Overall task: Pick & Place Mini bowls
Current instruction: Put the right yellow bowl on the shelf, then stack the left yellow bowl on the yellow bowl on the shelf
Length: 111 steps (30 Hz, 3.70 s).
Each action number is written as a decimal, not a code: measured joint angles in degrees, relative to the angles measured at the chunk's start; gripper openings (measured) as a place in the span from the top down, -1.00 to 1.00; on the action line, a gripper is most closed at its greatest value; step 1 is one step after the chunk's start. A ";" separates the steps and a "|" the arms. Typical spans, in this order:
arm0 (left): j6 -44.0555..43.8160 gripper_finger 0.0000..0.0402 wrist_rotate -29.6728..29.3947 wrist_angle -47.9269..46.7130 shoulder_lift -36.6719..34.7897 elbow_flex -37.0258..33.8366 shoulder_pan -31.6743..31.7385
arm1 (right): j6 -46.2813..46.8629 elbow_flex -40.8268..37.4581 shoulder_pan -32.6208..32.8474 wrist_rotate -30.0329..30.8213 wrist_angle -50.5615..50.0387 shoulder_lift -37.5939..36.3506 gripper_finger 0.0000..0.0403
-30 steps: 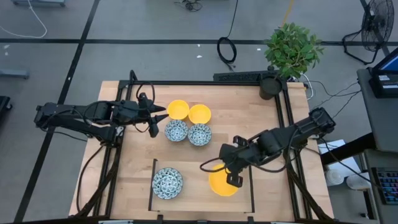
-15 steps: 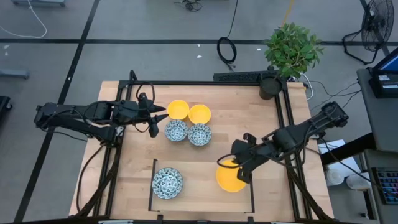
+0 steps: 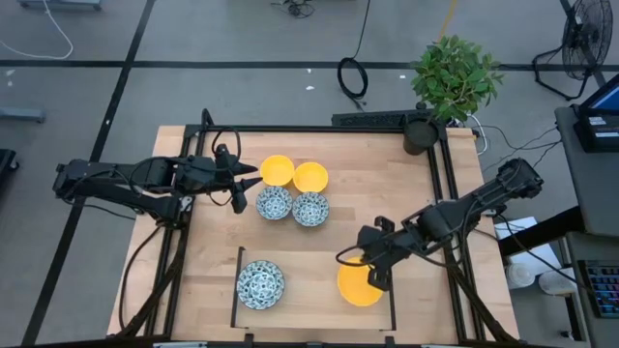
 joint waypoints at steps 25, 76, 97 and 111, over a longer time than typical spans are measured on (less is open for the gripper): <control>0.00 0.28 -0.02 0.00 0.00 0.00 0.04 | 2.48 -0.01 0.02 -0.07 0.35 0.00 1.00; 0.01 0.28 -0.07 0.00 0.02 0.00 0.00 | -8.72 -0.03 4.64 28.41 -1.16 -18.80 0.73; 1.05 0.28 -0.10 0.02 0.02 0.00 0.04 | -39.83 -42.73 -7.53 45.48 49.34 -39.77 0.90; 4.46 0.28 -0.42 0.02 0.02 0.00 0.04 | -56.42 -73.19 -20.89 43.35 95.15 -44.48 1.00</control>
